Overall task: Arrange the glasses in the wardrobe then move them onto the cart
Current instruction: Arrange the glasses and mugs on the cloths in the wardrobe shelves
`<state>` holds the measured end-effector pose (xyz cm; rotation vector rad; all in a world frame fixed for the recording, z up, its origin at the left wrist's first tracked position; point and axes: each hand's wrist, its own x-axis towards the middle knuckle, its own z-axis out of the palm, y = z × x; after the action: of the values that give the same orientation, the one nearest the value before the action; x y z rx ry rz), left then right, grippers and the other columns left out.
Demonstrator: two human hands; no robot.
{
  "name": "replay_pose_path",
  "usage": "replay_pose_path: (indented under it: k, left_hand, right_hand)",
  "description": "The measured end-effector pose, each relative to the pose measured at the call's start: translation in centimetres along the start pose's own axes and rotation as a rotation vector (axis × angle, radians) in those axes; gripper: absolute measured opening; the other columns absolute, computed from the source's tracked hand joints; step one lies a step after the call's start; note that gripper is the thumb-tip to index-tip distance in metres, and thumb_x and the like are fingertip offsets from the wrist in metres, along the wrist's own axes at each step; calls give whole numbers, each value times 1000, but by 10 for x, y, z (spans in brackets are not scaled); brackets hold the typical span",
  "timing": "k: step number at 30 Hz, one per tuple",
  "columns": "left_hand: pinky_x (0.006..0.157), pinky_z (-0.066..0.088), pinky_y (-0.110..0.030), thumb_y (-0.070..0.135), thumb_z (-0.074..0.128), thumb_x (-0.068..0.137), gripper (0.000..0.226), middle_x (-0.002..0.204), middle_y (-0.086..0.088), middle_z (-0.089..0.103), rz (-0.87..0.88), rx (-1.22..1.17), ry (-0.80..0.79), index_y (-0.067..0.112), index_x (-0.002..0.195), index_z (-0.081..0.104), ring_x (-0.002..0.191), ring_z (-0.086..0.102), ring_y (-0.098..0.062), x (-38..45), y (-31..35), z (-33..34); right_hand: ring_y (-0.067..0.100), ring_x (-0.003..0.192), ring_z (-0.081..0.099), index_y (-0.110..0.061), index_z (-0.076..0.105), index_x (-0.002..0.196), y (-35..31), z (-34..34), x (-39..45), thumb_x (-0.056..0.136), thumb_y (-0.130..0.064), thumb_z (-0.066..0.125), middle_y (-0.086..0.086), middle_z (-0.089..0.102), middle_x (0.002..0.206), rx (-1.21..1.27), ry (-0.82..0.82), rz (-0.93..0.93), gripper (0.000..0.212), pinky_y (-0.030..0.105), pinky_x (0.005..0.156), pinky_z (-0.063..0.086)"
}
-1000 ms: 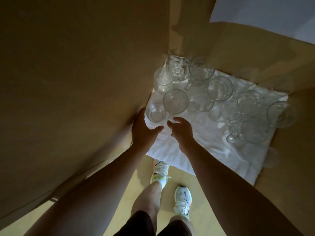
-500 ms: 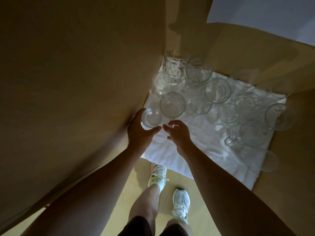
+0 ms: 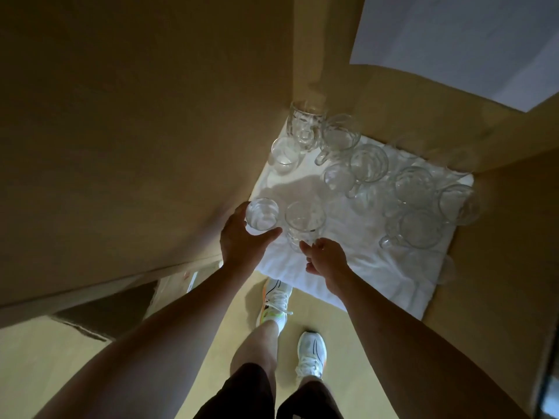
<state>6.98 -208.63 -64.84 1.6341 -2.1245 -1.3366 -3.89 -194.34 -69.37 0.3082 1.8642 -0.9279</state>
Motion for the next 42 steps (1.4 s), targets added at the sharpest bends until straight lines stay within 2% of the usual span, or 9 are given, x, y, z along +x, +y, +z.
replay_pose_path:
  k: [8,12,17,24,27,32,36,39,42]
  left_hand:
    - [89,54,-39,41,95,59,73,109,9,70,77,-21,33,31,123,62,100,65,-17,-45,37,-34]
    - [81,50,-30,51,90,56,68,103,16,67,146,-54,73,34,114,62,97,64,-15,-72,64,-58]
    - [96,51,-36,59,88,57,83,123,6,63,180,-121,91,34,130,57,112,61,-18,-101,106,-94]
    - [100,49,-41,50,90,66,82,131,2,63,331,-228,144,28,136,55,120,58,-21,-148,175,-145]
    - [93,51,-39,51,88,64,70,118,6,64,386,-262,179,28,123,59,109,61,-19,-175,199,-168]
    - [79,47,-26,62,84,61,62,105,22,63,492,-325,259,37,112,57,101,61,-8,-216,233,-207]
    - [91,50,-27,74,82,53,75,114,22,65,551,-389,257,41,115,58,110,61,-5,-239,264,-240]
    - [98,50,-30,76,82,49,85,118,19,65,615,-437,245,37,121,60,114,61,-6,-255,287,-263]
    - [99,53,-37,72,84,52,83,115,16,67,698,-450,238,33,121,62,110,63,-9,-270,310,-285]
  right_hand:
    - [22,69,62,-11,58,81,-1,-29,-70,89,-32,78,10,61,79,-3,43,-27,30,45,79,63]
    - [20,59,63,-10,60,78,-18,-46,-113,88,-31,78,11,62,73,9,96,-107,29,46,74,64]
    - [13,43,56,-12,54,66,-44,-63,-169,84,-23,83,4,57,56,-9,158,-231,36,46,75,64]
    - [12,47,61,-10,59,75,-89,-92,-252,85,-21,83,11,65,77,35,239,-422,27,44,68,64]
    - [18,55,62,-17,58,83,-103,-102,-288,86,-21,81,11,64,83,69,236,-527,24,40,68,62]
    - [18,53,57,-18,52,72,-130,-115,-345,87,-23,81,8,61,82,119,289,-626,33,45,71,63]
    - [29,57,64,-19,39,66,-151,-126,-393,87,-29,80,10,61,71,91,350,-741,47,47,69,62]
    - [27,52,63,-20,36,64,-165,-136,-429,86,-31,81,4,57,58,55,386,-812,51,52,76,60]
    - [23,43,57,-19,37,68,-174,-147,-458,86,-24,82,1,51,56,145,357,-868,48,51,71,61]
